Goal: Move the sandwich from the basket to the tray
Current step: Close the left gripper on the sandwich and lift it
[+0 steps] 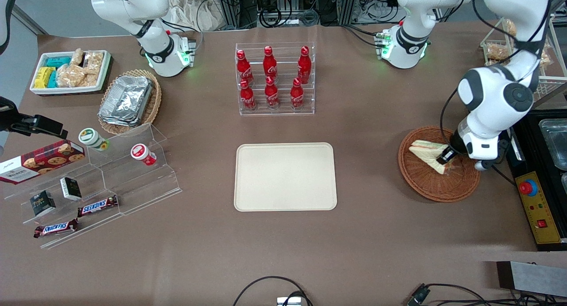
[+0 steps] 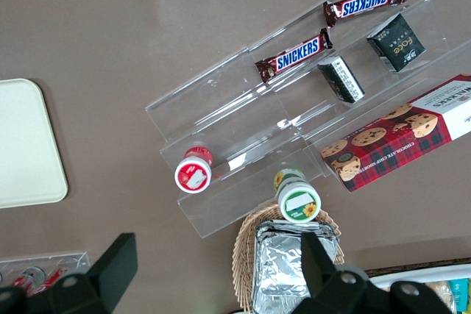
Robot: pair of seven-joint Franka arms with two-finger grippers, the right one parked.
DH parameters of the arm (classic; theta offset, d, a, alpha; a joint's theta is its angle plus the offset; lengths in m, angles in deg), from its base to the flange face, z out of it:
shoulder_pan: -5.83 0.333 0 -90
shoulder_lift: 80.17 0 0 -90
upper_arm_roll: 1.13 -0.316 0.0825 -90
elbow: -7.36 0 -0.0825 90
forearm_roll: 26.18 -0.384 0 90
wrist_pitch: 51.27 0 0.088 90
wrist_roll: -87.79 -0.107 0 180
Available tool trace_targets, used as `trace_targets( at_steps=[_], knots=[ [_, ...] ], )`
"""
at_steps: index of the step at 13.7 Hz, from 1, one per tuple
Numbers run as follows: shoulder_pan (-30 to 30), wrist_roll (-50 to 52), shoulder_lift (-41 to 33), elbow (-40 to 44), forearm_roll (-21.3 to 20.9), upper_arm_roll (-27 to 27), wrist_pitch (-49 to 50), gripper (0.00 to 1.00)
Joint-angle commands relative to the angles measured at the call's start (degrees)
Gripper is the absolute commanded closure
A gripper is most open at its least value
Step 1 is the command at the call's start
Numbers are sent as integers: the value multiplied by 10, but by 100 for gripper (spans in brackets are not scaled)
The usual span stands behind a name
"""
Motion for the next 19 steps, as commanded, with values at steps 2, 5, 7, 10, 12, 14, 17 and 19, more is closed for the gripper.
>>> trace_targets(
  at_steps=[2,5,7,10,12,14,17,19],
  knots=[
    [-2,10,-38,55,-65,67,120,79],
    [-2,24,-29,125,-67,149,183,79],
    [-2,38,-18,158,-67,194,200,79],
    [-3,40,12,206,-86,250,215,83],
    [-3,57,52,243,-100,285,215,83],
    [-19,76,100,290,-125,306,215,83],
    [-71,127,186,371,-185,306,215,82],
    [-94,138,234,414,-211,306,215,81]
  ],
)
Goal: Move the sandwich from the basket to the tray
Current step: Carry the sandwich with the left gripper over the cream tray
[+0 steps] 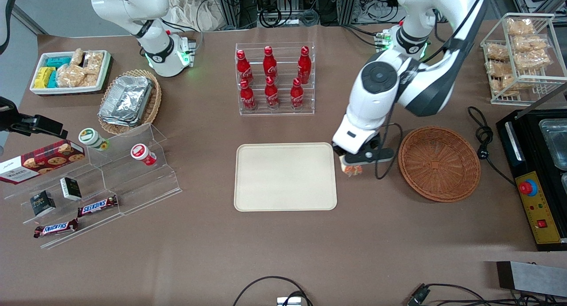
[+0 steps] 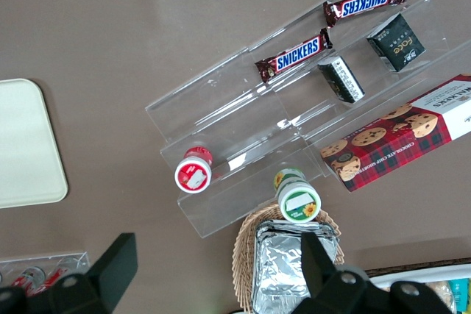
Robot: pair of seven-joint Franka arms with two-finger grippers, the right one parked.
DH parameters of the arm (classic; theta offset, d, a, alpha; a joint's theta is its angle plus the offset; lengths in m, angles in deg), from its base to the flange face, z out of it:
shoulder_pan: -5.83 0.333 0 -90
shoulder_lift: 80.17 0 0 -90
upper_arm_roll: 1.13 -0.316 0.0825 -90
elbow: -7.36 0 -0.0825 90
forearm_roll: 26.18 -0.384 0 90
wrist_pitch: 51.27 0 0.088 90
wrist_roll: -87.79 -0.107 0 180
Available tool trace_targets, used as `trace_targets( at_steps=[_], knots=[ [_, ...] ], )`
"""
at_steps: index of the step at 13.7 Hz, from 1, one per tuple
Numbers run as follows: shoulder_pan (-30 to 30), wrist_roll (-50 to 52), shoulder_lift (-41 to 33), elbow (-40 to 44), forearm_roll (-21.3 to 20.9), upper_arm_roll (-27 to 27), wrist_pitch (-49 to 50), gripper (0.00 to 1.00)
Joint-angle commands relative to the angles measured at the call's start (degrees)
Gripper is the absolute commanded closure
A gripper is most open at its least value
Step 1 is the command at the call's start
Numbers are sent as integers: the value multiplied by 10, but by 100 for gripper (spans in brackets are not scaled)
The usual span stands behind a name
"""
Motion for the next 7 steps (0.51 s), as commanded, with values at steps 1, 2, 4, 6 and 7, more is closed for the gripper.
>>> trace_targets(
  at_steps=[1,2,4,6,7],
  knots=[
    [-35,15,85,87,-47,1,17,80],
    [-47,16,106,101,-70,1,17,77],
    [-68,16,140,116,-104,1,16,74],
    [-88,19,167,128,-123,1,11,74],
    [-90,16,176,133,-123,0,11,73]
  ],
)
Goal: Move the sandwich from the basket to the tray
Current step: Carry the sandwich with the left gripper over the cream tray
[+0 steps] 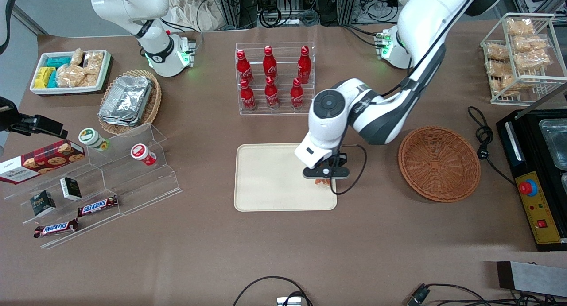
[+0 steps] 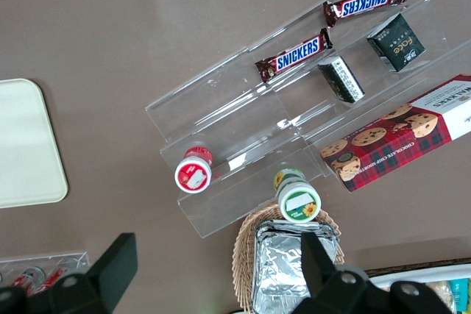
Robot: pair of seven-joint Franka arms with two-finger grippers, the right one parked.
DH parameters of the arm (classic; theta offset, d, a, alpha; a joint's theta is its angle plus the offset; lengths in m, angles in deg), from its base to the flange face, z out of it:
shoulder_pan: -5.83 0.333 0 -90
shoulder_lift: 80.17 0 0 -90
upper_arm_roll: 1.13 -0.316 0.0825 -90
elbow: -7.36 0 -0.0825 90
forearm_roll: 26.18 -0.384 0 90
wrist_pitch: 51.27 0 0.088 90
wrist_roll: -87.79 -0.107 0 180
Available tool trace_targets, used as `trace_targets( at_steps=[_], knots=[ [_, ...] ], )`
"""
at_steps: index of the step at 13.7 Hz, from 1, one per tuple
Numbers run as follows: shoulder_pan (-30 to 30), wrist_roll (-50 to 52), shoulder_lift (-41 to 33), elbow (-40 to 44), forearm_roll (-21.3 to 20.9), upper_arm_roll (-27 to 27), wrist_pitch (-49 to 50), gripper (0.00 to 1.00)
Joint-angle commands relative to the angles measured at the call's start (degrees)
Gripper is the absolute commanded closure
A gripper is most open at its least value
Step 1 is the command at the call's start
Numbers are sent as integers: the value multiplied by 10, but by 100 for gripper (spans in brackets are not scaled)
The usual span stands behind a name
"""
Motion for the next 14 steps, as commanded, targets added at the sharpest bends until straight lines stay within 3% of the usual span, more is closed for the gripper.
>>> trace_targets(
  at_steps=[1,5,8,14],
  knots=[
    [-15,1,30,36,-17,-1,7,73],
    [-15,0,56,37,-19,-1,-36,72],
    [-15,4,89,37,-45,-1,-75,72],
    [-15,2,107,36,-49,-2,-76,70]
  ],
)
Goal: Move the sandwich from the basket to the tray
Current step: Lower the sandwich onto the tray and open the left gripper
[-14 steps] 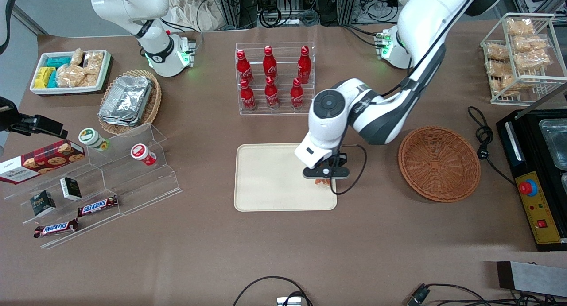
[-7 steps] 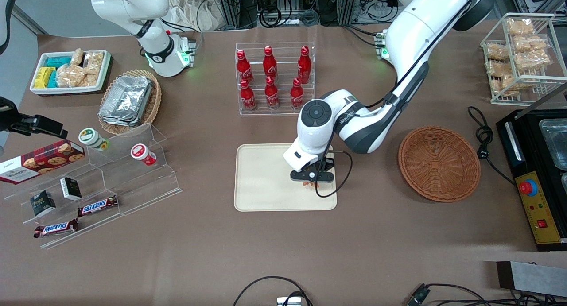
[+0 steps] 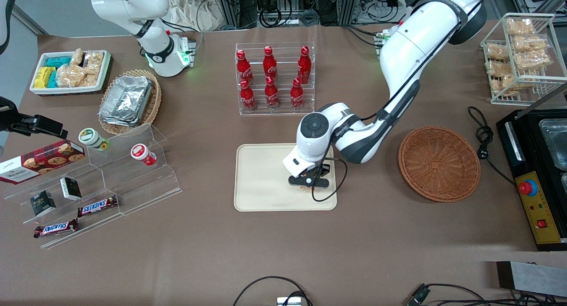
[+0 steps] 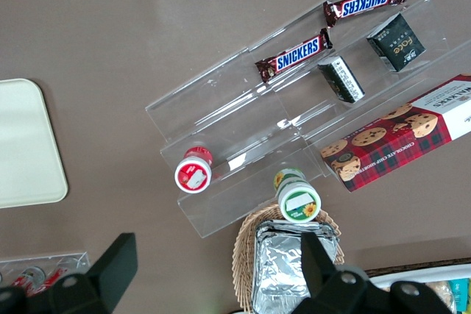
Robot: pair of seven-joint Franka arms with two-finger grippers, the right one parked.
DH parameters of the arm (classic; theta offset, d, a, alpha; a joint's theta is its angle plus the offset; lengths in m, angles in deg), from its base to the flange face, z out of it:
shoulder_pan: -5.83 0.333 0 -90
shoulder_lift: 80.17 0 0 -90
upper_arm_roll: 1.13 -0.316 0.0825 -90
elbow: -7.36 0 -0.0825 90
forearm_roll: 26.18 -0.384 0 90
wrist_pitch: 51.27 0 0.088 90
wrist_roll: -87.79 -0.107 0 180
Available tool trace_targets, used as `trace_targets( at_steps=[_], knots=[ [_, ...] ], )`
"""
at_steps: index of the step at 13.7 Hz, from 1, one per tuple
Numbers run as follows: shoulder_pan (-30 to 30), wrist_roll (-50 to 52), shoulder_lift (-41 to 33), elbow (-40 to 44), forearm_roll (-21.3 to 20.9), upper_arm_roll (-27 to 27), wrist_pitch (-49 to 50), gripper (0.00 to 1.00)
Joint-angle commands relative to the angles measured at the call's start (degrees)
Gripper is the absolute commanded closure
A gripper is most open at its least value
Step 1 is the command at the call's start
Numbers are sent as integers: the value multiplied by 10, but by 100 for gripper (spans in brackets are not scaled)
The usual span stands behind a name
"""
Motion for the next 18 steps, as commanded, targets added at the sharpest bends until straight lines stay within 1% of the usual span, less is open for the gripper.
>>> trace_targets(
  at_steps=[1,2,4,6,8,10,11,12,13,18],
  knots=[
    [-4,2,9,16,-13,-1,1,69],
    [-4,2,13,16,-13,-1,1,66],
    [-5,4,20,16,-17,-1,1,63],
    [-5,10,24,16,-31,-1,1,59],
    [-5,10,25,16,-31,-1,1,58],
    [-5,11,31,17,-31,-1,1,51],
    [-5,15,31,17,-30,-1,1,42],
    [-5,25,32,17,-31,-1,1,24],
    [-5,32,33,17,-31,-1,1,0],
    [-5,33,27,17,-32,-1,2,0]
  ],
)
